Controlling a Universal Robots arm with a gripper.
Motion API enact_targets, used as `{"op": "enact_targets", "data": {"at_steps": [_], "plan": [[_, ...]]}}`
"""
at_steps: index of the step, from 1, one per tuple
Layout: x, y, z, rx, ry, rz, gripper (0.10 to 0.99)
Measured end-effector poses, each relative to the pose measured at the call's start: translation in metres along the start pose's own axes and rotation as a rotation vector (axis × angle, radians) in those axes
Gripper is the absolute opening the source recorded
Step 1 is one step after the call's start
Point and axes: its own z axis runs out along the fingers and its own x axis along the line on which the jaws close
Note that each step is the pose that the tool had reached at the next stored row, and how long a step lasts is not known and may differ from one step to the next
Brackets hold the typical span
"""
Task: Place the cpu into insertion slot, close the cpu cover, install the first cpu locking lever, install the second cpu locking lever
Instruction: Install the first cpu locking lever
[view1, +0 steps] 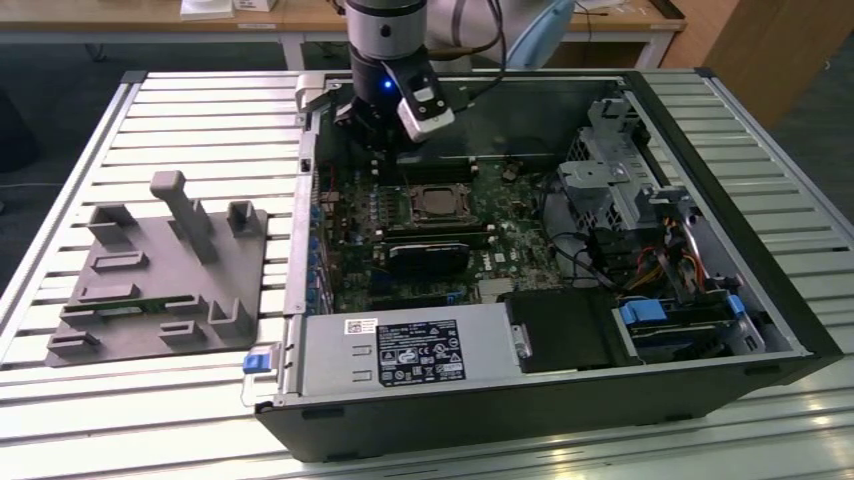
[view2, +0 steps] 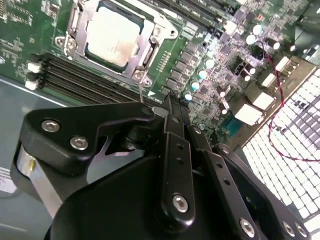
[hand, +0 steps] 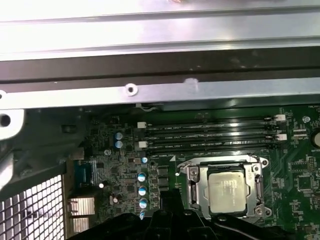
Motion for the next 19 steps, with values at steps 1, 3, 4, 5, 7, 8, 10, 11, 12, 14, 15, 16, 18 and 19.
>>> {"op": "enact_targets", "data": {"at_steps": [1, 3, 4, 5, 7, 8, 10, 11, 12, 14, 15, 16, 18, 19], "plan": [[0.0006, 0.0006, 0.0003, 0.000, 0.0000, 0.000, 0.106], [0.0010, 0.0029, 0.0011, 0.000, 0.0001, 0.000, 0.106], [0.0012, 0.0041, 0.0016, 0.000, 0.0000, -0.001, 0.106], [0.0014, 0.0055, 0.0019, 0.000, 0.0001, -0.001, 0.106], [0.0026, 0.0088, 0.0027, 0.000, 0.0001, -0.001, 0.106], [0.0034, 0.0109, 0.0030, 0.000, 0.0002, -0.002, 0.106], [0.0047, 0.0147, 0.0034, 0.000, 0.0003, -0.004, 0.106], [0.0051, 0.0168, 0.0036, 0.000, 0.0003, -0.005, 0.106], [0.0053, 0.0188, 0.0038, 0.000, 0.0004, -0.006, 0.106], [0.0056, 0.0212, 0.0040, 0.000, 0.0004, -0.008, 0.106], [0.0055, 0.0213, 0.0040, 0.000, 0.0005, -0.009, 0.106], [0.0051, 0.0213, 0.0039, 0.000, 0.0006, -0.009, 0.106], [0.0035, 0.0214, 0.0041, 0.000, 0.0005, -0.009, 0.106], [0.0024, 0.0215, 0.0041, 0.000, 0.0005, -0.009, 0.106]]}}
